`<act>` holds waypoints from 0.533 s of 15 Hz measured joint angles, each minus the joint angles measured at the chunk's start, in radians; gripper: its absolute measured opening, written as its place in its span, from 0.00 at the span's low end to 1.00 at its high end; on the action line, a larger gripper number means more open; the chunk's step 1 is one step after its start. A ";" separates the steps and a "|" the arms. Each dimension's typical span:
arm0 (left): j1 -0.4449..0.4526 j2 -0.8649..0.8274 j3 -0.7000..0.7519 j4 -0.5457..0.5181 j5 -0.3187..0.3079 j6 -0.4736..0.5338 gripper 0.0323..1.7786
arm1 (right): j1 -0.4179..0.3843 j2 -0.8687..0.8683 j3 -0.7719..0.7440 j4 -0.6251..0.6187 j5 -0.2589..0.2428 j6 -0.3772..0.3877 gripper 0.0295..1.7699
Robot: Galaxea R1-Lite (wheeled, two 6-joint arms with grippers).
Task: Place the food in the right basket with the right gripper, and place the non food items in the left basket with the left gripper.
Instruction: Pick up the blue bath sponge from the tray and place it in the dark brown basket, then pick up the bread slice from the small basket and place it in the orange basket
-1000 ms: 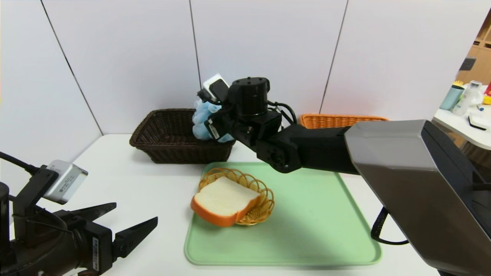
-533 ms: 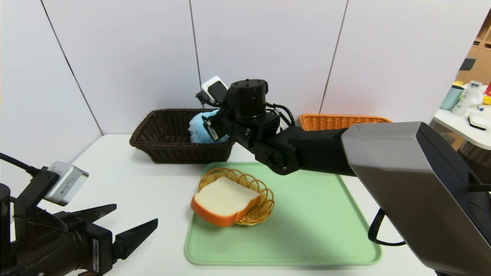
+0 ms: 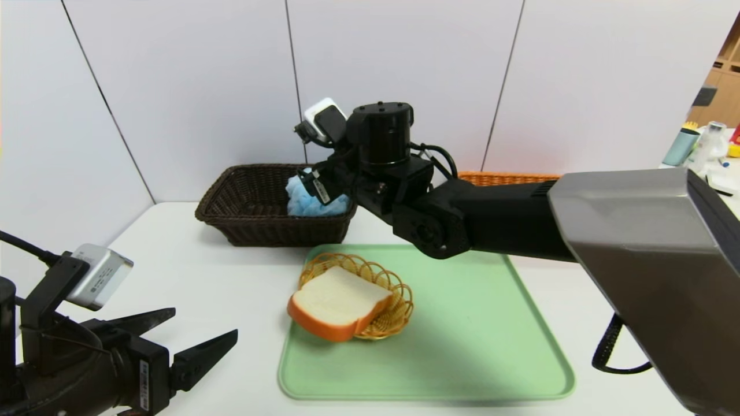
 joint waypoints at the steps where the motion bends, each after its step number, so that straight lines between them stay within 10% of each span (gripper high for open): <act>1: 0.000 0.000 0.000 -0.001 0.000 0.000 0.95 | 0.000 -0.031 0.053 0.000 0.004 -0.001 0.86; 8: 0.000 -0.002 -0.002 -0.066 -0.060 0.006 0.95 | 0.000 -0.436 0.686 -0.006 -0.006 0.000 0.92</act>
